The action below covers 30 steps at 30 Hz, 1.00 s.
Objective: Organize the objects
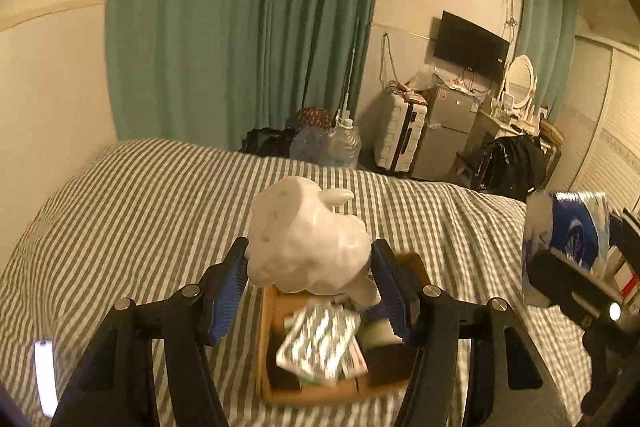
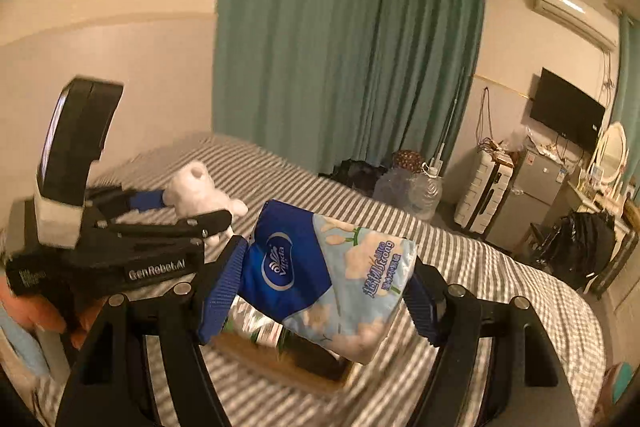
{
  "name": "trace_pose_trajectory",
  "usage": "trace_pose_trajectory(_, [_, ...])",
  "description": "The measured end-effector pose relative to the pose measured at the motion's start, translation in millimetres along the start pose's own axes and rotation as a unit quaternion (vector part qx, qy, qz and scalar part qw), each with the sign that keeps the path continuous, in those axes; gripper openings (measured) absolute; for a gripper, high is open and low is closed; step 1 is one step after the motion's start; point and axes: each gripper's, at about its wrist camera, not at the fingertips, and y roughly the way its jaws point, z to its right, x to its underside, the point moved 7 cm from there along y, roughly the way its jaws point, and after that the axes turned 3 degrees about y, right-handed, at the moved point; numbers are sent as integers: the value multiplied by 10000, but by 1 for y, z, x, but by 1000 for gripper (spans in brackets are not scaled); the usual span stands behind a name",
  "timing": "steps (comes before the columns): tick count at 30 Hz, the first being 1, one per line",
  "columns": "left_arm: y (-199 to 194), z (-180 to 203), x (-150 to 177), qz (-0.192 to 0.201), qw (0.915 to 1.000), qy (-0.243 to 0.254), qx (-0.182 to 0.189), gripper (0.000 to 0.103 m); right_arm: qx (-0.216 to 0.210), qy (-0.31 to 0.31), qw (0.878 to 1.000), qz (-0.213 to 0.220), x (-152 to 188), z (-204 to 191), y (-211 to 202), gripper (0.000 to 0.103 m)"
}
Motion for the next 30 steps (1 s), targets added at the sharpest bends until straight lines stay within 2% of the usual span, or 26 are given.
trace_pose_trajectory(3, [42,2,1,-159,9997,173,-9,62,-17,150,9998,-102,-10,12,39,72])
trace_pose_trajectory(8, [107,4,30,-623,9972,419,13,62,-17,412,9975,-581,8,28,114,72])
trace_pose_trajectory(12, [135,2,50,-782,9953,563,49,62,-59,487,9938,-997,39,31,162,72])
trace_pose_trajectory(17, [157,7,72,-1018,9930,587,127,62,-138,631,9884,-1377,73,36,194,75])
trace_pose_trajectory(21, [156,13,72,-1045,9923,663,61,64,-280,746,9870,-1397,78,40,193,77])
trace_pose_trajectory(23, [147,15,70,-1022,9922,711,-3,67,-191,786,9881,-1305,75,40,188,85])
trace_pose_trajectory(25, [132,16,64,-905,9932,721,-98,86,-14,825,9902,-1123,68,45,175,91])
trace_pose_trajectory(27, [114,20,52,-689,9954,663,-108,94,-2,908,9914,-947,57,50,159,93])
trace_pose_trajectory(30, [81,26,33,-412,9971,634,-93,96,32,1014,9921,-732,40,58,133,95])
